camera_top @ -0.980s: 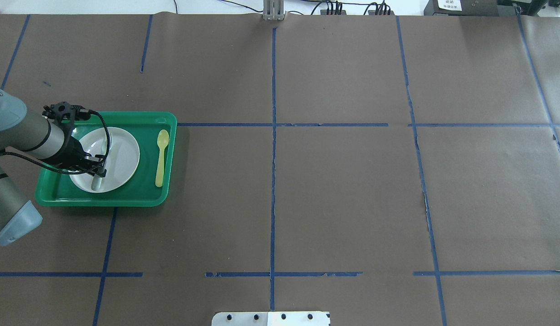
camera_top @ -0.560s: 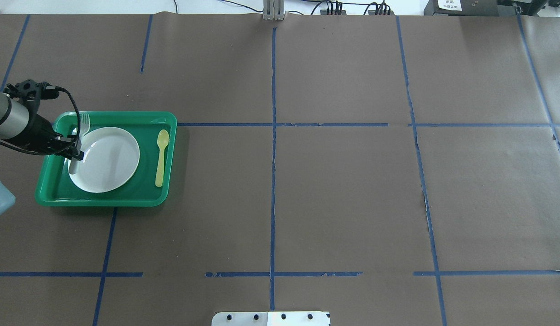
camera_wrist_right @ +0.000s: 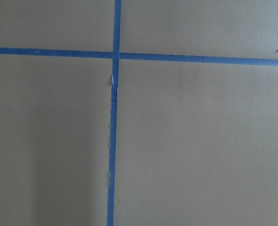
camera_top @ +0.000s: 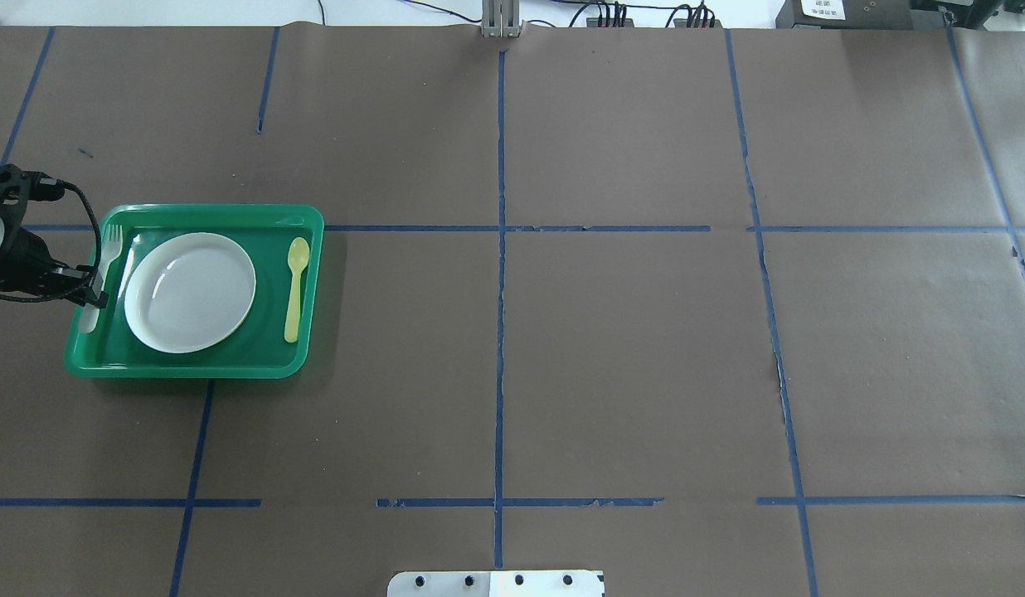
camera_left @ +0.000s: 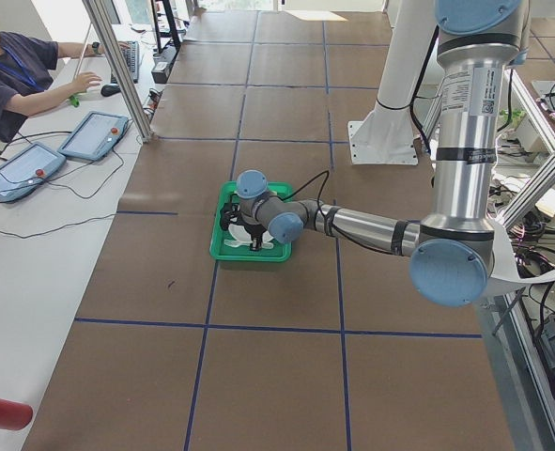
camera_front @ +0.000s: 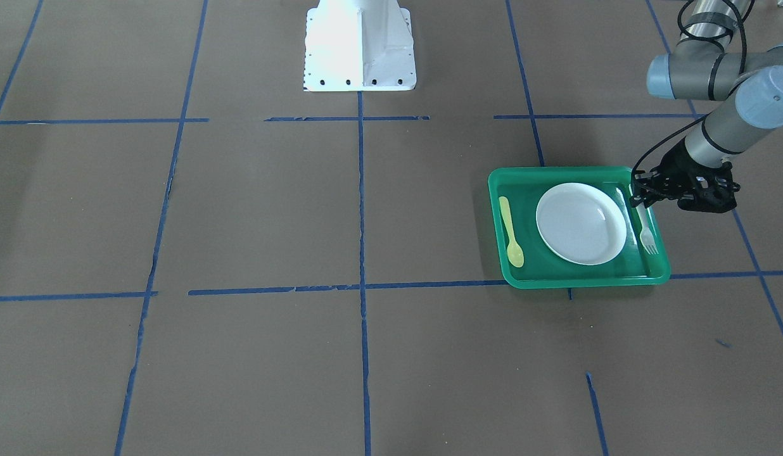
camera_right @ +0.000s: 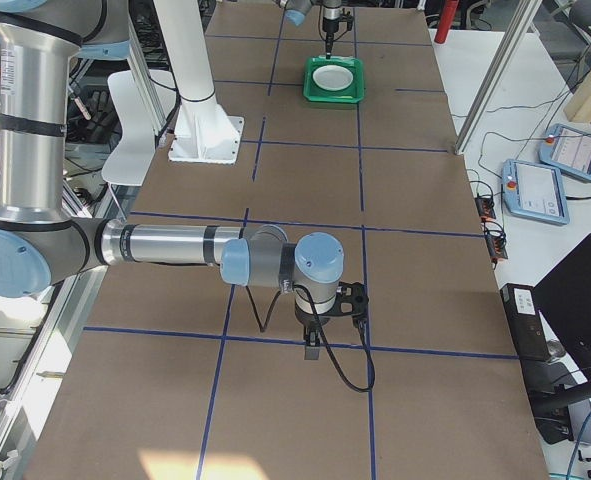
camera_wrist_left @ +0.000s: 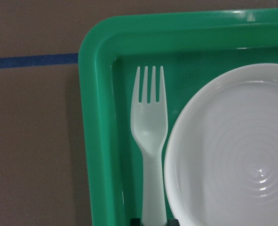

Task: Place fork
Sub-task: 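Carry the fork off the plate and lower it onto the tray beside the plate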

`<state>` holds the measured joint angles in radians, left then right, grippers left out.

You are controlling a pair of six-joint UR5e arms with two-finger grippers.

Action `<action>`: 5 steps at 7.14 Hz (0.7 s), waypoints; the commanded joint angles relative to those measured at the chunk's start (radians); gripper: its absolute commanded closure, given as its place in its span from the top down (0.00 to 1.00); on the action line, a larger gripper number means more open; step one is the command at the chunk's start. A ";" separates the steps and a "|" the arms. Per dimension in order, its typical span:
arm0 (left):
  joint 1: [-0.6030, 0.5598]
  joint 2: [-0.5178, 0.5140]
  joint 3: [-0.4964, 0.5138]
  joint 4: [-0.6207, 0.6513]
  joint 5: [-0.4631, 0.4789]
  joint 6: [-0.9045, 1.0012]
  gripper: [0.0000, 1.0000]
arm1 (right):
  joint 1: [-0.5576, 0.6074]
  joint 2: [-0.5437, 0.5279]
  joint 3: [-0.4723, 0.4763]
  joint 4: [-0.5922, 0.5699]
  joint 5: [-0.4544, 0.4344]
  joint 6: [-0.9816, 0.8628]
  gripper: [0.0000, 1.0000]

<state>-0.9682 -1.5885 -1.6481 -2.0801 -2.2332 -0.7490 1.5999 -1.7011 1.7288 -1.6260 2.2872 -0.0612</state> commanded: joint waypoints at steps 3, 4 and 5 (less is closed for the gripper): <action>0.005 -0.002 0.028 -0.020 -0.002 -0.024 0.99 | 0.000 0.000 0.000 0.000 0.000 0.000 1.00; 0.003 -0.001 0.025 -0.020 -0.002 -0.050 1.00 | 0.000 0.000 0.000 0.000 0.000 0.000 1.00; -0.006 0.004 0.010 -0.018 -0.003 -0.055 1.00 | 0.000 0.000 0.000 0.000 0.000 0.000 1.00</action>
<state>-0.9668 -1.5885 -1.6255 -2.0996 -2.2354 -0.7909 1.6000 -1.7012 1.7288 -1.6260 2.2872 -0.0614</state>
